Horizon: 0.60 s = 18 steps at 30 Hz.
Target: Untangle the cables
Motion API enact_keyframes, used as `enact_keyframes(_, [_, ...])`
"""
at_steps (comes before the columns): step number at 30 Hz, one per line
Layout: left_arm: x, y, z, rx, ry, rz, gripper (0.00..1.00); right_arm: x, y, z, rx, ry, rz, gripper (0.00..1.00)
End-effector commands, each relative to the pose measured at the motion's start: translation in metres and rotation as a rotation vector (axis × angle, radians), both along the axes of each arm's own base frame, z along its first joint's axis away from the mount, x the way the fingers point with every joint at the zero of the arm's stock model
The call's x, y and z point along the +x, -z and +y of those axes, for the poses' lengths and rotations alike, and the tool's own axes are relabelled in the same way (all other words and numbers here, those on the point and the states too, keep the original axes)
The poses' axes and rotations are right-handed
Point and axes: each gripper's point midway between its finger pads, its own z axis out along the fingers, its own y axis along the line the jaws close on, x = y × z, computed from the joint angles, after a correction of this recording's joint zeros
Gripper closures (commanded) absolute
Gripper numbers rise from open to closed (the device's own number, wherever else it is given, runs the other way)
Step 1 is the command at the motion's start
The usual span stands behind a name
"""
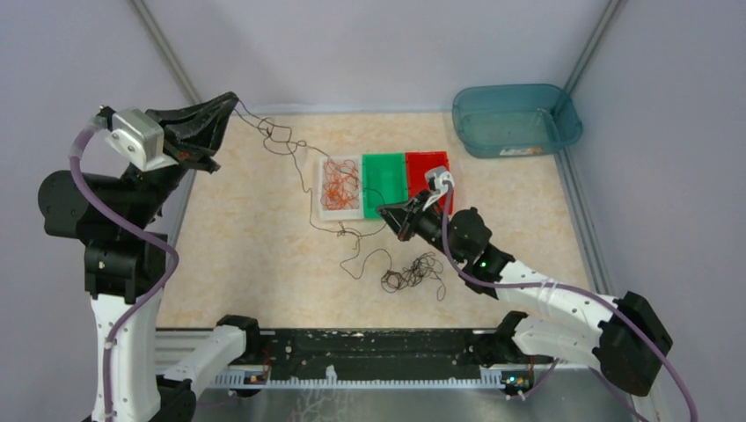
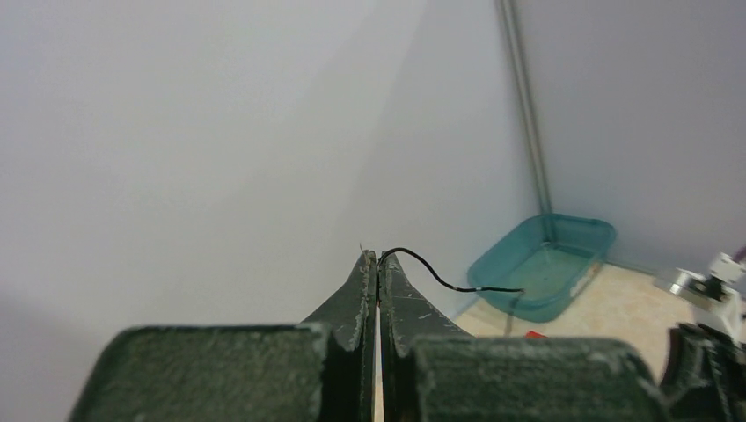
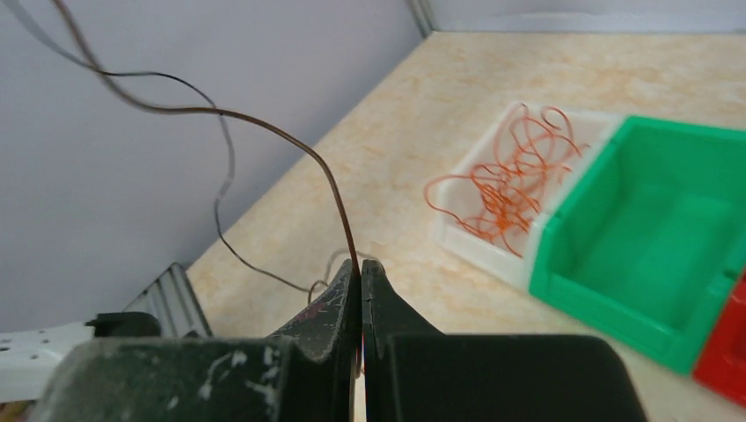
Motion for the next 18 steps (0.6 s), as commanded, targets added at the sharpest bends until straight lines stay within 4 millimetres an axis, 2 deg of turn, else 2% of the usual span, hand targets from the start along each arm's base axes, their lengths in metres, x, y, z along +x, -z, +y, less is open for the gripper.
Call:
enact_keyframes(1, [0.003,-0.031,0.028,-0.035,-0.179,-0.108,1.0,0.016,0.029,-0.034,-0.084,0.184,0.06,1.0])
enact_keyframes(5, [0.003,-0.05,0.044,-0.052,-0.274,-0.186,1.0,0.02,0.062,-0.059,-0.169,0.289,0.113,1.0])
enact_keyframes(8, [-0.002,-0.071,0.058,-0.069,-0.355,-0.262,1.0,0.017,0.078,-0.073,-0.193,0.332,0.14,1.0])
enact_keyframes(14, [-0.018,-0.083,0.044,-0.049,-0.271,-0.309,1.0,0.011,0.097,-0.082,-0.227,0.337,0.168,1.0])
enact_keyframes(18, [-0.024,-0.115,0.076,-0.113,-0.452,-0.453,1.0,0.011,0.119,-0.093,-0.282,0.389,0.229,1.0])
